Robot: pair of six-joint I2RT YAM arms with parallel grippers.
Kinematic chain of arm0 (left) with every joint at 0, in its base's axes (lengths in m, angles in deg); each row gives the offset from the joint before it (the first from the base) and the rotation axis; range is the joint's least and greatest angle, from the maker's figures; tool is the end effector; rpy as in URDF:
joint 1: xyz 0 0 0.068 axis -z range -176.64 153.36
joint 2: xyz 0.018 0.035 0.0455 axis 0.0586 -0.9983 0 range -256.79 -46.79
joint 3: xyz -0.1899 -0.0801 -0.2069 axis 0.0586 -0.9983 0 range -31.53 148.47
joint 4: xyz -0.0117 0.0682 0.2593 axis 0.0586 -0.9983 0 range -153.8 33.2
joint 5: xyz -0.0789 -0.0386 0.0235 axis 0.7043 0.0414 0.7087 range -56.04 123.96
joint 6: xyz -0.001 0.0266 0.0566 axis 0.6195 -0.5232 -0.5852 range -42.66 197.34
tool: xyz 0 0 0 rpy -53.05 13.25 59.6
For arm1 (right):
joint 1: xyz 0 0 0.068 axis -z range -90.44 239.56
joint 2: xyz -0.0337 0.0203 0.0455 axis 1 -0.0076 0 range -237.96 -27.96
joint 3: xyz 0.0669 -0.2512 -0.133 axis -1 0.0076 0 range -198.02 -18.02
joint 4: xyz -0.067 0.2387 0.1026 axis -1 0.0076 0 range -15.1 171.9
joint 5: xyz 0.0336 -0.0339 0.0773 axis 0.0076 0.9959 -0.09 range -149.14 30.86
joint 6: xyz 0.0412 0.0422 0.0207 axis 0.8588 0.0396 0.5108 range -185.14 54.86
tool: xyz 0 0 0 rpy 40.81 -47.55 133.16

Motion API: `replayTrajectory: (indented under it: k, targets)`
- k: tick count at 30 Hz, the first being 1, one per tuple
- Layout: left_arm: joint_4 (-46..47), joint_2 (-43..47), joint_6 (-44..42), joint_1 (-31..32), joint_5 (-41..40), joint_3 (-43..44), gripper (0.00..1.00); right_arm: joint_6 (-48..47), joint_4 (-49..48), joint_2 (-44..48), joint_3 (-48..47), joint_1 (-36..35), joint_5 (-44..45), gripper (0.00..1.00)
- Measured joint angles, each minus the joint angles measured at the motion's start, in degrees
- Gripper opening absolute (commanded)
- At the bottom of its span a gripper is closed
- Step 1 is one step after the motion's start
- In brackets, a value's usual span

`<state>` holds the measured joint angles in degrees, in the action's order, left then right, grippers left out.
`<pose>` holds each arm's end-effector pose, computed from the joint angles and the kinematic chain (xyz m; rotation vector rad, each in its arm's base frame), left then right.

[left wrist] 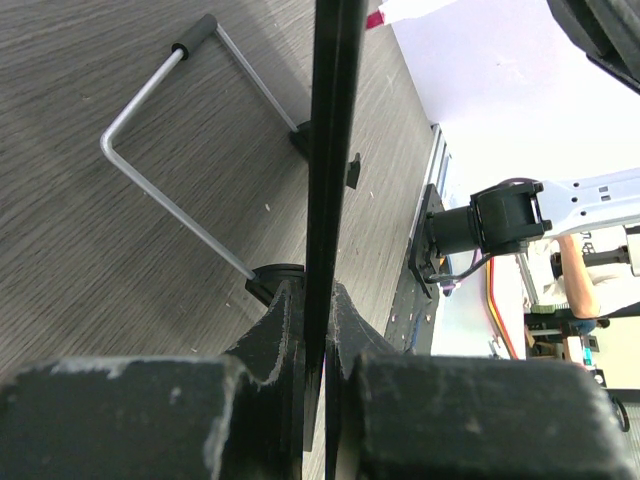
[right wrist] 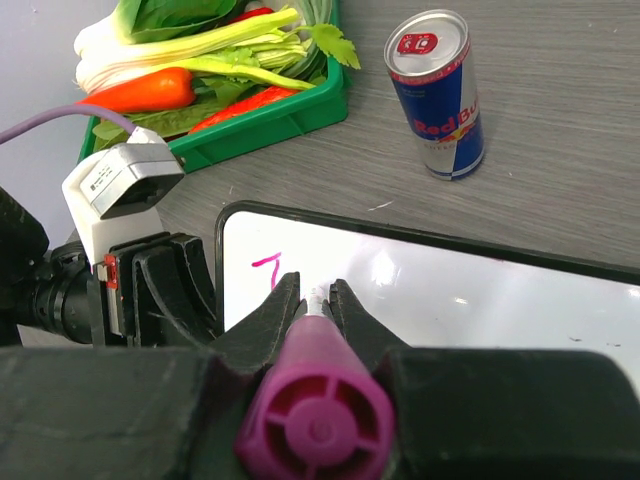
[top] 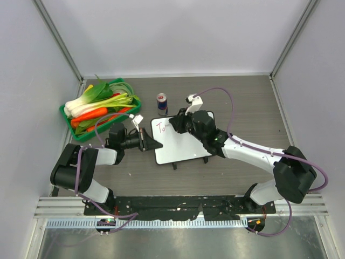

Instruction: Write a sentence on the whiteboard

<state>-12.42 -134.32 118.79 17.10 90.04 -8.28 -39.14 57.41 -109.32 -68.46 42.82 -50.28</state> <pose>0.2489 -0.1017 0.1615 0.2401 2.0639 -1.5509 0.2400 0.2444 0.2877 -0.2237 1.8558 0.7568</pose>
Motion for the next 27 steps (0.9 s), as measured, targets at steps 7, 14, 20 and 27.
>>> replayTrajectory:
  k: [7,14,20,27]
  targets:
    - [0.0,0.0,0.0,0.0,0.0,0.1,0.00,-0.2,0.1,-0.6,-0.8,0.1,-1.7,0.01]
    - [0.0,-0.1,0.0,0.0,0.1,0.1,0.00,-0.1,1.3,-0.7,-0.8,0.1,-4.3,0.01]
    - [0.0,-0.1,0.0,0.0,0.1,0.2,0.00,1.0,1.3,0.1,-0.2,0.4,-4.7,0.01]
    - [0.0,-0.1,0.0,0.0,0.1,0.2,0.00,1.6,0.8,2.8,0.8,1.5,-3.0,0.01]
